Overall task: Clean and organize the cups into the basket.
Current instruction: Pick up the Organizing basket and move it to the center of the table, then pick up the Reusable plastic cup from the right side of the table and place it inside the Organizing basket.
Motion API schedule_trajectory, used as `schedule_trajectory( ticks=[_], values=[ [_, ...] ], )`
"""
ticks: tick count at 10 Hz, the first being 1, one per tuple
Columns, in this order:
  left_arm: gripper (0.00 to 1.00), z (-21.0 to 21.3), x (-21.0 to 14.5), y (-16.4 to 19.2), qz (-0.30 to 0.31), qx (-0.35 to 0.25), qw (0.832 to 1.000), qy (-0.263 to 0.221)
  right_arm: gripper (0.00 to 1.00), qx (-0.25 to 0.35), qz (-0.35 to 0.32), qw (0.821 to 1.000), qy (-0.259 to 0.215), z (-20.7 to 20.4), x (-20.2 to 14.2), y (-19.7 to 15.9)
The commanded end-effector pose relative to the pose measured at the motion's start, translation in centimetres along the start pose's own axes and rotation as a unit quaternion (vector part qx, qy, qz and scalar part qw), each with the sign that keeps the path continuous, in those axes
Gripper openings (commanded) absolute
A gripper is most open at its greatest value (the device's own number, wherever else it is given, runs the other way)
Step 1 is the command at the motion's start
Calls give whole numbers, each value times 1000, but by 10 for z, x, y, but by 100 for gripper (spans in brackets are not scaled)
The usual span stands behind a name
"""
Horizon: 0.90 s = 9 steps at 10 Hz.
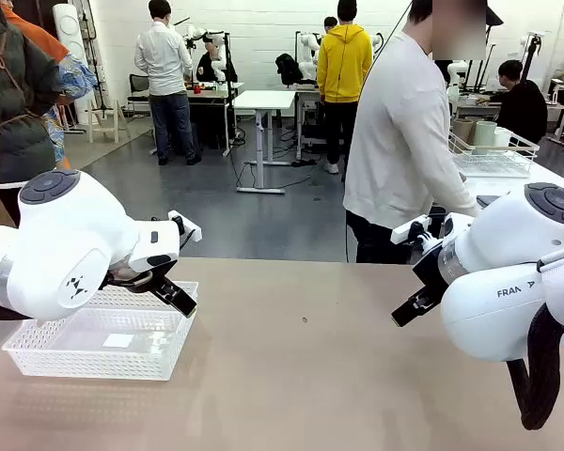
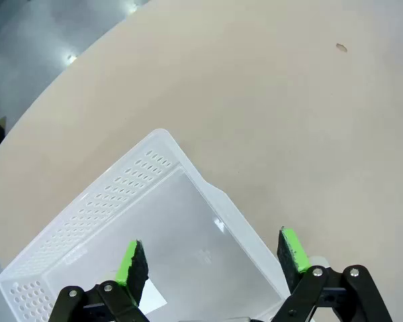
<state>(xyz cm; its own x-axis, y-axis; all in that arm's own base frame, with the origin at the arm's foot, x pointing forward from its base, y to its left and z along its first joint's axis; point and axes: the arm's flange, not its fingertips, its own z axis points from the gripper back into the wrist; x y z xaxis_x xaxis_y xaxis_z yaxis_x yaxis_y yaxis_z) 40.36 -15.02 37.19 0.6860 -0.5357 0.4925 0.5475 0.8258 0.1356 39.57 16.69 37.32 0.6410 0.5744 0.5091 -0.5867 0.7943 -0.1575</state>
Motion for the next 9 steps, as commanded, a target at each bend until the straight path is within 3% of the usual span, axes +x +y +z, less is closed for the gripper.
schedule_trajectory(
  ticks=[1, 9],
  values=[
    [100, 0, 0, 0, 0, 0, 1000, 0, 100, 0, 0, 1000, 0, 0, 0, 0],
    [100, 0, 0, 0, 0, 0, 1000, 0, 100, 0, 0, 1000, 0, 0, 0, 0]
  ],
)
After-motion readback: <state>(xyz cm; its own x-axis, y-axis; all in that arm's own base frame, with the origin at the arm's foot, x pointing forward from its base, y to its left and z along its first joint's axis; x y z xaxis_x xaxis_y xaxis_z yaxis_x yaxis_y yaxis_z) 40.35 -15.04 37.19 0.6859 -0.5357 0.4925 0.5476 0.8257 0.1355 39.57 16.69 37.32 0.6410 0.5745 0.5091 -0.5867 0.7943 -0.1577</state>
